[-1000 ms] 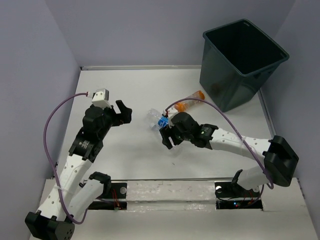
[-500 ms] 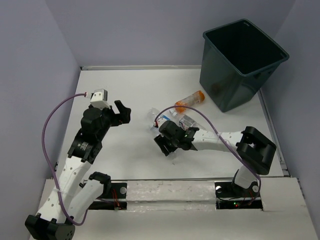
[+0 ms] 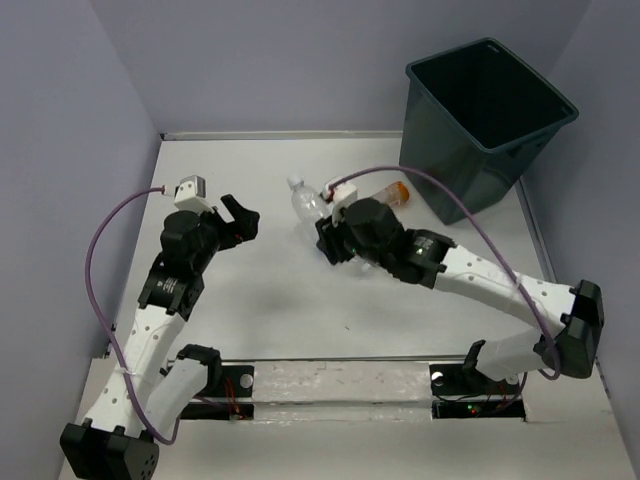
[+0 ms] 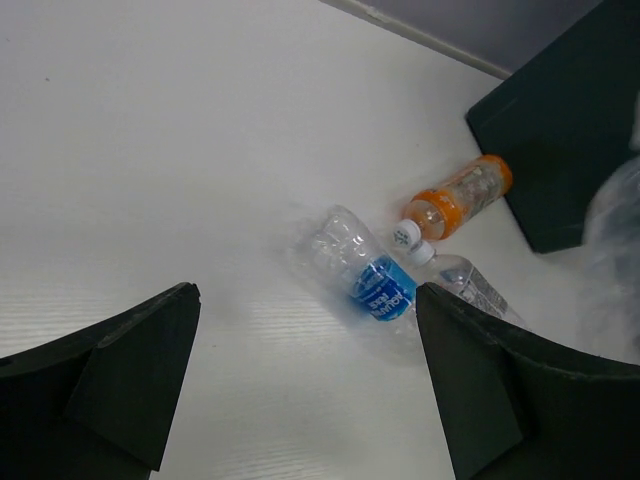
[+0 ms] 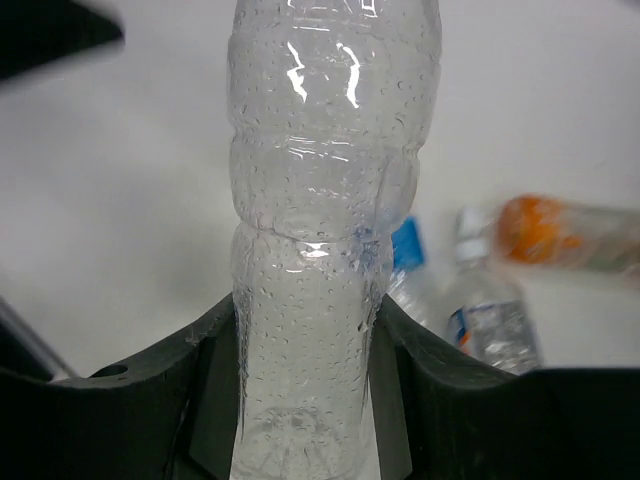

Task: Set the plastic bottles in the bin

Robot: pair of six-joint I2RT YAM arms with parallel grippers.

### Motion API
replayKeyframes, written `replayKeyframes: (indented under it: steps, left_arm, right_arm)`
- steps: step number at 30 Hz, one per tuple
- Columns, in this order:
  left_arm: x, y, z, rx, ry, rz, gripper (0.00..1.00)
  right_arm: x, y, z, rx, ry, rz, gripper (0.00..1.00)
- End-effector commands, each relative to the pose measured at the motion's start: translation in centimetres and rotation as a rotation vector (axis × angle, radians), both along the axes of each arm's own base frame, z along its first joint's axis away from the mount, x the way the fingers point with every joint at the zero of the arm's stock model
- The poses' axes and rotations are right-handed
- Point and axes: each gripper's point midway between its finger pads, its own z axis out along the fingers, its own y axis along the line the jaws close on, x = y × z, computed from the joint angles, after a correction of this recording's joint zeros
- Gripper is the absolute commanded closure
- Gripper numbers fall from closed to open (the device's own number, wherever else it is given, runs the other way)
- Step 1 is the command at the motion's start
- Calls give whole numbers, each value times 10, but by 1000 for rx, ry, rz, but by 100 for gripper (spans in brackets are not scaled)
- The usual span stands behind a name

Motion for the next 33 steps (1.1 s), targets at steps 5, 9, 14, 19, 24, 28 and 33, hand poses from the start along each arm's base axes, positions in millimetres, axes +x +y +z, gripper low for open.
replayKeyframes:
  steps: [5, 9, 14, 19, 24, 28, 33]
  left_arm:
    - [1, -57, -27, -428, 69, -127, 1]
    - [17, -76, -56, -412, 142, -62, 1]
    - [34, -105, -87, -379, 232, -60, 1]
    - [56, -120, -99, -338, 254, -65, 1]
    - [69, -133, -115, -344, 288, -79, 1]
    - [80, -133, -129, -332, 307, -38, 1]
    - [94, -139, -152, -310, 356, -17, 1]
  right_arm:
    - [164, -185, 251, 136, -588, -658, 64]
    - [202, -274, 300, 104, -684, -865, 64]
    - [244, -344, 279, 72, -652, -1023, 62]
    - [259, -388, 247, 132, -567, -1121, 1]
    - [226, -340, 265, 300, -519, -880, 0]
    - [189, -279, 249, 387, -493, -707, 0]
    - [152, -197, 182, 431, -337, -470, 1]
